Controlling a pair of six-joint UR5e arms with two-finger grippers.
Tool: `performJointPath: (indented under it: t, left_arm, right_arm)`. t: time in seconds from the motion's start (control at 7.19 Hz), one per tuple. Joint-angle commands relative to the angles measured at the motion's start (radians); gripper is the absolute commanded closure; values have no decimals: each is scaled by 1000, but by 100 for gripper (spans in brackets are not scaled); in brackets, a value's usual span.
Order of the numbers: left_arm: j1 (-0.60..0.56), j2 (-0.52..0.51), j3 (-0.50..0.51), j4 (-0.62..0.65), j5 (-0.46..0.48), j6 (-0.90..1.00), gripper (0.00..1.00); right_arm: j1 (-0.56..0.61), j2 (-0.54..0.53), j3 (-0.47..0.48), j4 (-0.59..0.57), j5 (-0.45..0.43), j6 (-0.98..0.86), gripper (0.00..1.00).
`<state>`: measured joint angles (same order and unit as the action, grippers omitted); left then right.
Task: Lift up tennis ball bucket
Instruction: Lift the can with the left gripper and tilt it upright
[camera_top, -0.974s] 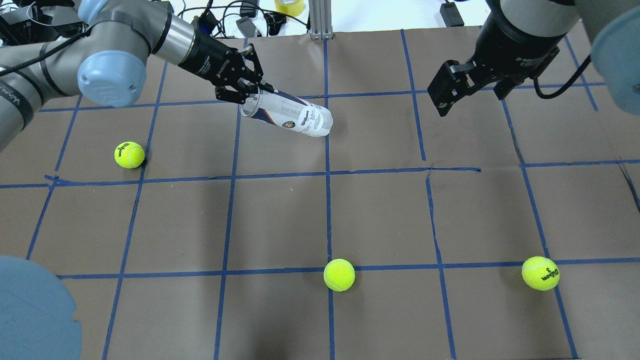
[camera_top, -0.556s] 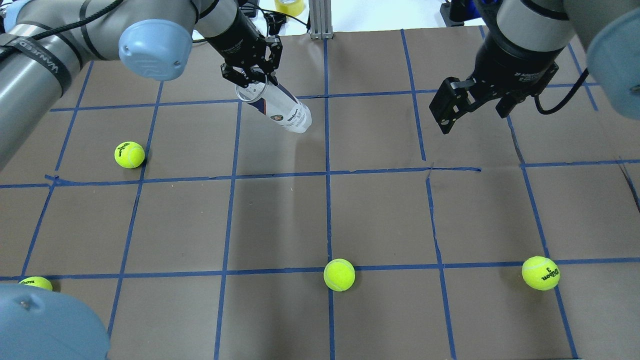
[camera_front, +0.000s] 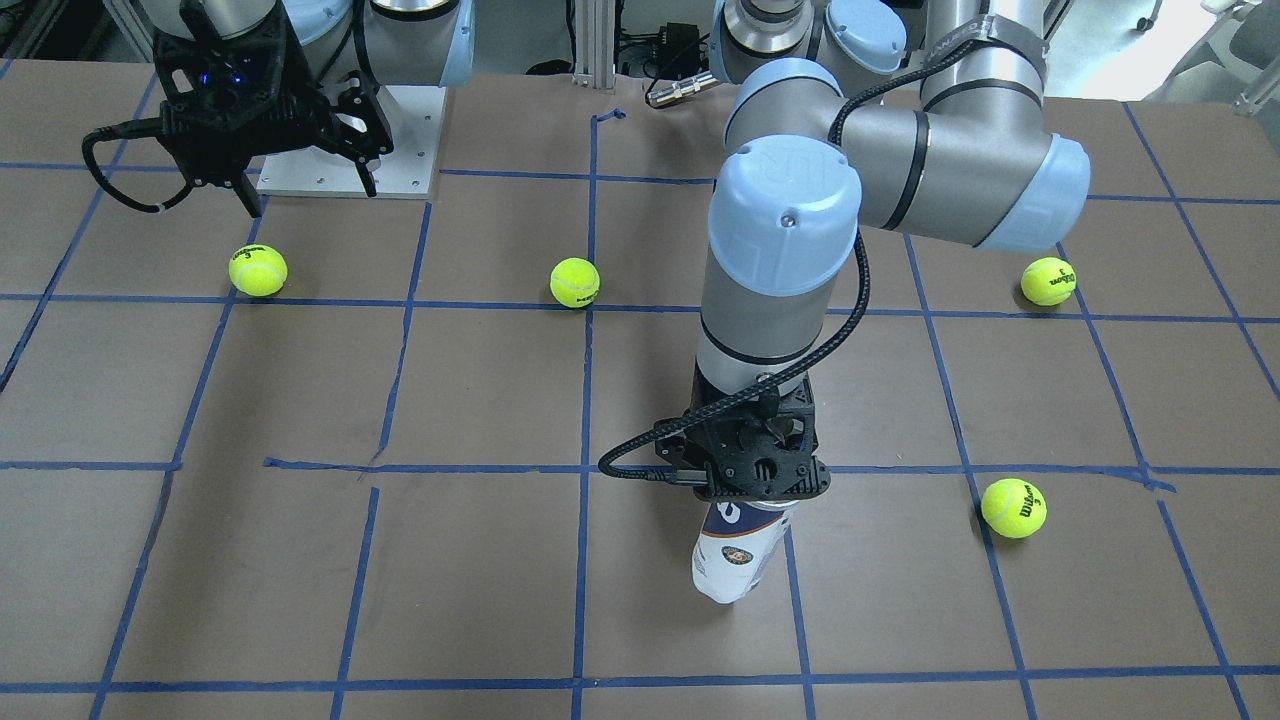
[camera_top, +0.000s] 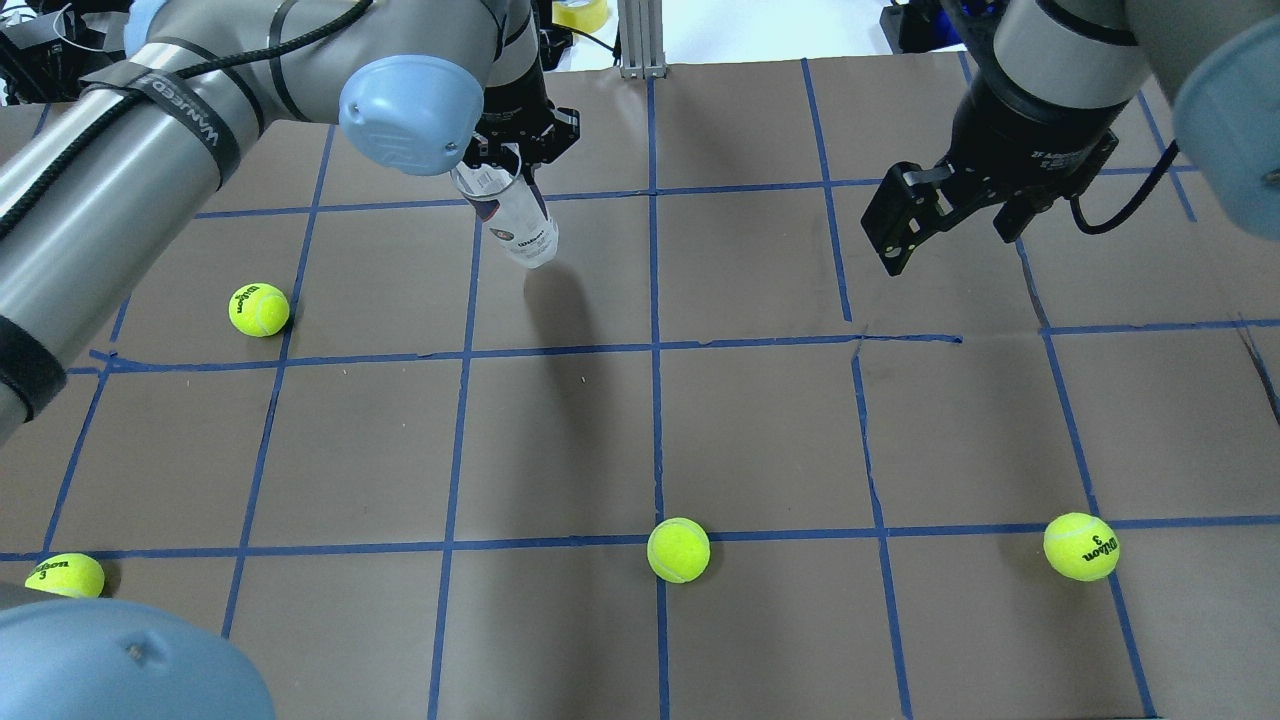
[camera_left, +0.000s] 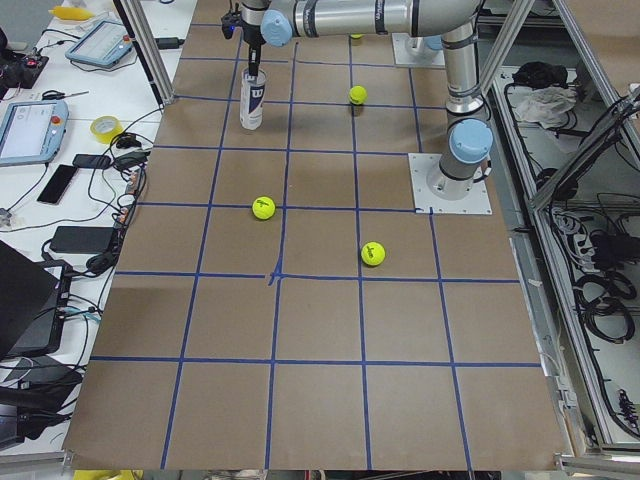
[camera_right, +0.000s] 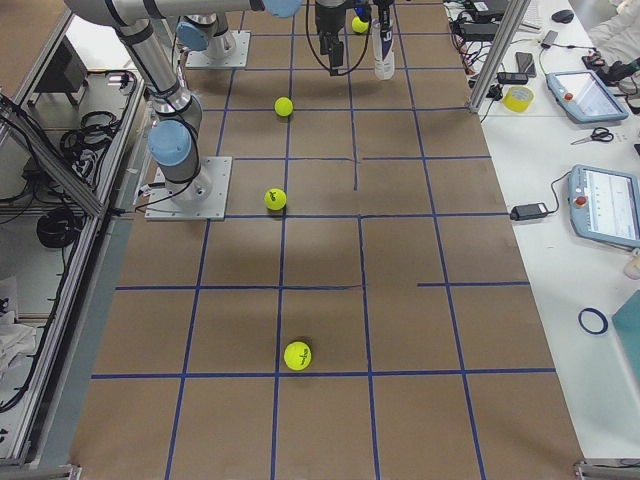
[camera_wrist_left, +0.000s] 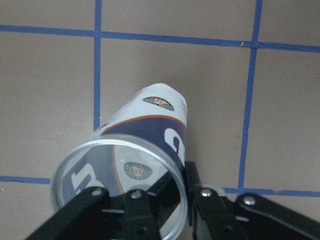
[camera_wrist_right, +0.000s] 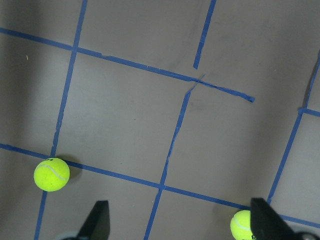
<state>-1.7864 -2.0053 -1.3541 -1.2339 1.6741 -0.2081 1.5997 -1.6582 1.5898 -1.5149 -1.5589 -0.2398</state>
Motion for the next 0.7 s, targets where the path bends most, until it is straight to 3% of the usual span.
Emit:
performJointPath:
  t: [0.0,0.14,0.28,0.42,0.56]
  left_arm:
    - [-4,-24,0,10,7,9,91]
    - [-4,-26,-5,10,6,10,51]
    - [-2,-24,-3,13,6,19,25]
    - [-2,-26,0,45,4,51,10]
    - [-1,-24,6,50,1,50,2]
  right_arm:
    - [0,0,1,-10,2,-3,0]
    - [0,0,1,1,-1,-3,0]
    - [-1,0,-1,-8,-1,-4,0]
    - [-1,0,-1,-11,0,-1,0]
    - [-1,0,-1,-17,2,-3,0]
